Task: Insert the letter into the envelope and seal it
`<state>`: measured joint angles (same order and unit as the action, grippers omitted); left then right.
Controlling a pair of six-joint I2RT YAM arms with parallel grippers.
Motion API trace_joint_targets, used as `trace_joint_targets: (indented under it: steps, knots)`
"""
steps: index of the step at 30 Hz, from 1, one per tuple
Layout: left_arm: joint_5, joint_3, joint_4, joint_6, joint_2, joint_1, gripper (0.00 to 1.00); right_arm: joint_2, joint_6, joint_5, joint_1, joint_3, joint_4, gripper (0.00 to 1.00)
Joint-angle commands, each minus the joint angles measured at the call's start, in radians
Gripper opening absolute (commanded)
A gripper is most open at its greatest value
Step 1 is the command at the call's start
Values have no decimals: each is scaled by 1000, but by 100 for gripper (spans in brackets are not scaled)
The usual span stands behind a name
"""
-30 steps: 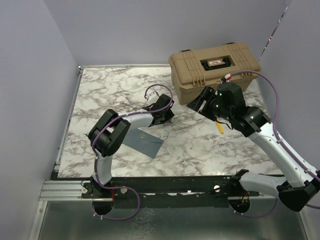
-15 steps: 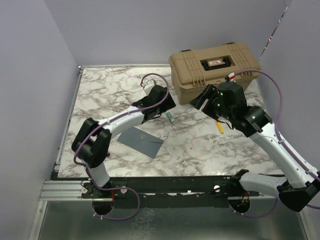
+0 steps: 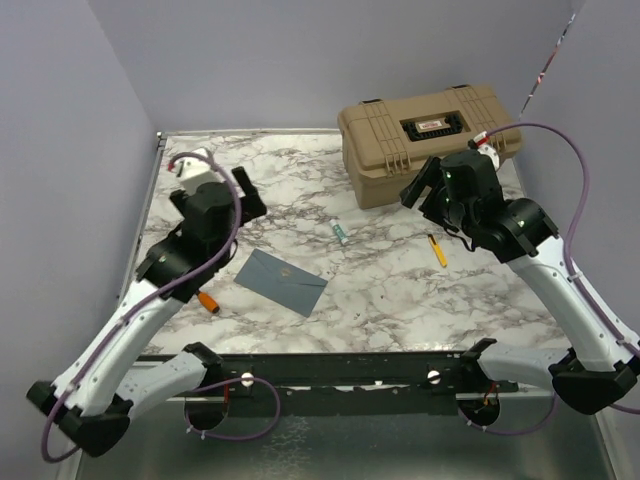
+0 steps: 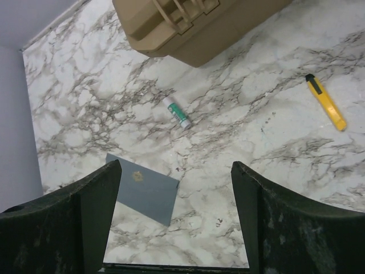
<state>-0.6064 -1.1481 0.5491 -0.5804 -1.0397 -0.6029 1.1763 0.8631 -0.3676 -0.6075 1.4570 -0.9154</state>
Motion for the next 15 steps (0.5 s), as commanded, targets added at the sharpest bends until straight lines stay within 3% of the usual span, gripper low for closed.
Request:
trace_joint_targets:
  steps: [1, 6, 15]
  knots:
    - [-212, -77, 189, 141, 193, -1, 99, -21, -59, -114, -1, 59, -58, 82]
    - [-336, -212, 322, 304, 259, -1, 99, -64, -112, -102, -1, 82, -36, 84]
    - [-314, -277, 422, 325, 318, -2, 99, -118, -137, -52, -1, 68, -57, 87]
